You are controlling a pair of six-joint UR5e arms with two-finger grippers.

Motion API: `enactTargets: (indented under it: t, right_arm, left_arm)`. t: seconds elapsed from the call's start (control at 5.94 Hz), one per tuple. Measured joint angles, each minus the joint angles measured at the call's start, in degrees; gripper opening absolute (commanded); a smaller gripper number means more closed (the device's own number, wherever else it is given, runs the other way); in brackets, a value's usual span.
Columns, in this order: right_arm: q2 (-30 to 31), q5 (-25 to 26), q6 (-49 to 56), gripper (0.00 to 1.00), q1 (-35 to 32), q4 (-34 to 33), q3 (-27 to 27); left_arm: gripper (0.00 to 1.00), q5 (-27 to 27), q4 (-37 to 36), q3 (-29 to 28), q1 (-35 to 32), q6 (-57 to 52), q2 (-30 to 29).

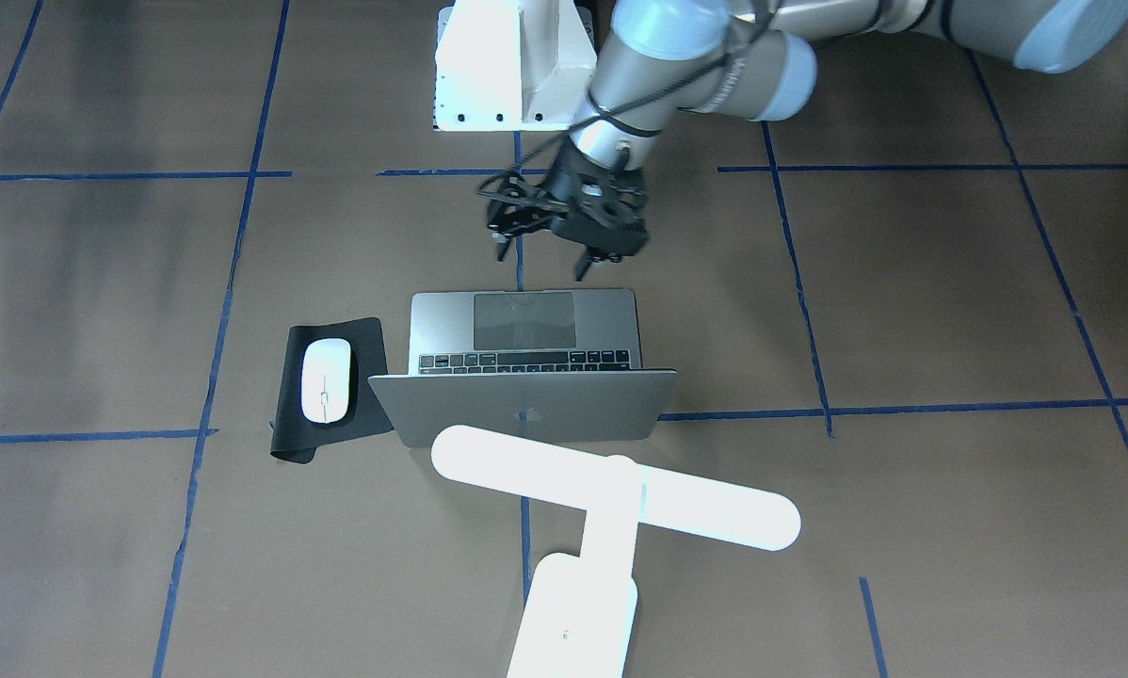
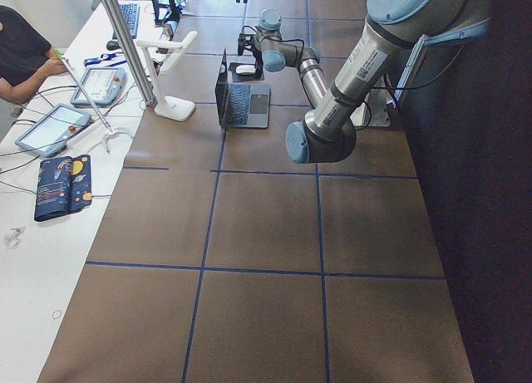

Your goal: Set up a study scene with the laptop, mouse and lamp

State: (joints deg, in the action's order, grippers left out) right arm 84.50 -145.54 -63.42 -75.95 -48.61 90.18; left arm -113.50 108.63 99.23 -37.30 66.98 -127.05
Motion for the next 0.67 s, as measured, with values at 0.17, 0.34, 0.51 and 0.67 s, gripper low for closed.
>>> enactTargets:
  t: [0.17, 0.34, 0.51, 0.67]
  right_arm:
    - [1.6, 0.7, 4.5, 1.00, -0.5, -0.3, 0.0]
    - [3.2, 2.7, 11.3, 1.00, -0.8, -2.4, 0.1]
    - [4.3, 5.1, 21.5, 1.00, -2.0, -7.3, 0.1]
    - [4.6, 6.6, 33.5, 1.00, -4.7, -14.6, 0.2]
  left_arm:
    - [0.98, -4.4, 0.0, 3.0, -4.3, -6.6, 6.1]
    - [0.98, -8.2, -0.1, 5.0, -8.7, -13.2, 11.9]
    - [0.98, -10.6, -0.1, 5.8, -12.9, -20.4, 17.1]
    - [0.98, -11.9, -0.1, 6.0, -16.7, -28.9, 22.3]
